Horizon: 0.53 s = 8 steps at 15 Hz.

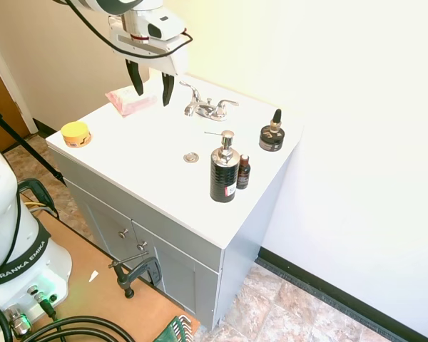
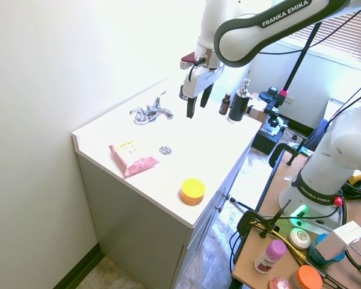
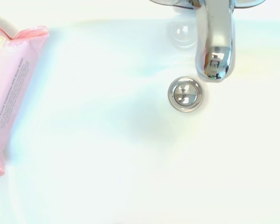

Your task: Turn on the hot water

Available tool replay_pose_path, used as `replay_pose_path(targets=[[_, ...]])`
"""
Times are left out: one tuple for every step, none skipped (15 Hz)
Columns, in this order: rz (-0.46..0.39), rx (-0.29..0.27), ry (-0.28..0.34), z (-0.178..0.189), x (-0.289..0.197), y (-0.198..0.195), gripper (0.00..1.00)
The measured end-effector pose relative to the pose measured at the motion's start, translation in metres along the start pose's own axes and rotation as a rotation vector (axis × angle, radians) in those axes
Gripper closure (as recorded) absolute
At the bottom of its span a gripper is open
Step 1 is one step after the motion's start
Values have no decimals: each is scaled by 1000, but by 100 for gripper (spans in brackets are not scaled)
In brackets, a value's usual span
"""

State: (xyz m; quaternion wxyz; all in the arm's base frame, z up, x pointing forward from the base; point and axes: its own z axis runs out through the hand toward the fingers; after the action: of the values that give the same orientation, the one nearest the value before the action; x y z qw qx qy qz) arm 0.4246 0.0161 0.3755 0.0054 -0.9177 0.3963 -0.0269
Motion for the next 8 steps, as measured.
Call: replay_pose_path(targets=[[3,-1,-1,1,0,0,0],[5,0,1,0,0,-1,0],[9,6,12,-2,1,-6,0],[25,12,31,-5,4,-17,0],[56,22,62,-8,7,-33,0],[75,47,113,-9,11,-53,0],[84,76,169,-4,15,-72,0],[85,97,219,5,19,-88,0]])
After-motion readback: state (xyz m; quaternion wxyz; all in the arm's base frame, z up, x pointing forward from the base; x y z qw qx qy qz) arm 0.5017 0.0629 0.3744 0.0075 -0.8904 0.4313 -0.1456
